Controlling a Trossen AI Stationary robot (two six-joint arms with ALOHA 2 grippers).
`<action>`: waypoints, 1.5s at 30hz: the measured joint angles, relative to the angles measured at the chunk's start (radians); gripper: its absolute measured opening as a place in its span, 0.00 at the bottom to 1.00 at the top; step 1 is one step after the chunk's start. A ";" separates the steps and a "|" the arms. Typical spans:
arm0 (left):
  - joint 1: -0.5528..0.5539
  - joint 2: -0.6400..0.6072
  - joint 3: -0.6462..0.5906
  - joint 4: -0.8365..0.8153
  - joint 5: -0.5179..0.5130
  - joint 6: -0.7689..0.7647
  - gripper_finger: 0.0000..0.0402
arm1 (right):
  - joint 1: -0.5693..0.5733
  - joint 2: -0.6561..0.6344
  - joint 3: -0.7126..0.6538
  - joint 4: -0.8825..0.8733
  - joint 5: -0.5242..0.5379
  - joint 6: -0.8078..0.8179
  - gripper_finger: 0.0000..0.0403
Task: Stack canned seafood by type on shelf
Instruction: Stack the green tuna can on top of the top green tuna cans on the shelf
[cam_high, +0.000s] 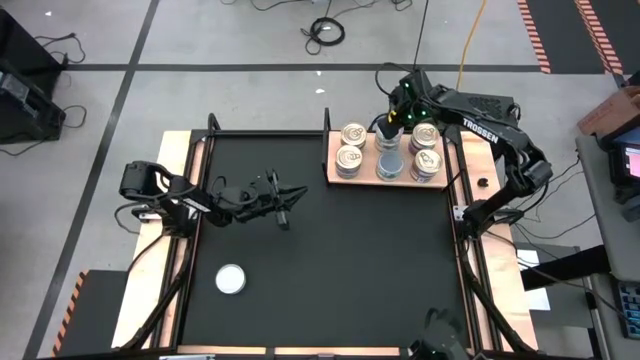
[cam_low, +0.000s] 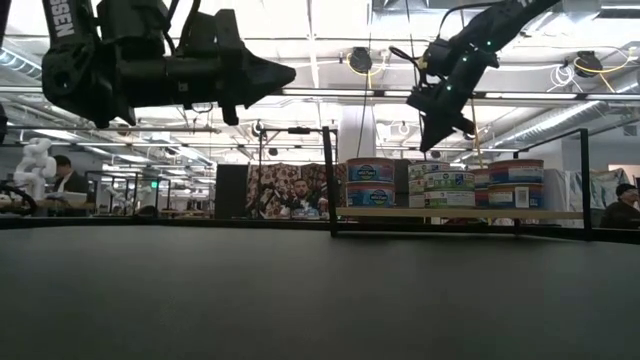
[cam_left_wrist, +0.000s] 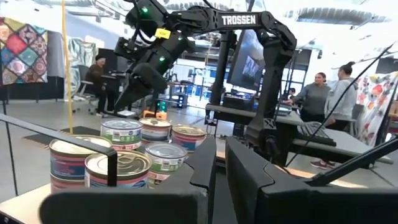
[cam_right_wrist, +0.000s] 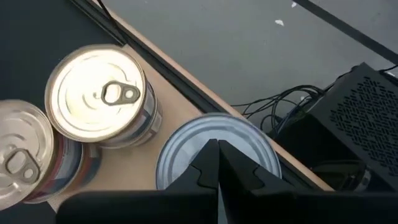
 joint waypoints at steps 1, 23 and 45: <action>0.000 0.000 0.000 0.000 0.000 -0.010 0.09 | 0.002 0.000 0.000 -0.006 0.000 0.000 0.00; 0.001 0.000 0.000 0.000 0.002 -0.017 0.09 | 0.021 0.069 -0.001 -0.046 -0.001 -0.007 0.00; 0.009 0.000 -0.001 -0.009 0.015 -0.015 0.09 | 0.028 0.070 -0.001 -0.053 -0.002 -0.010 0.00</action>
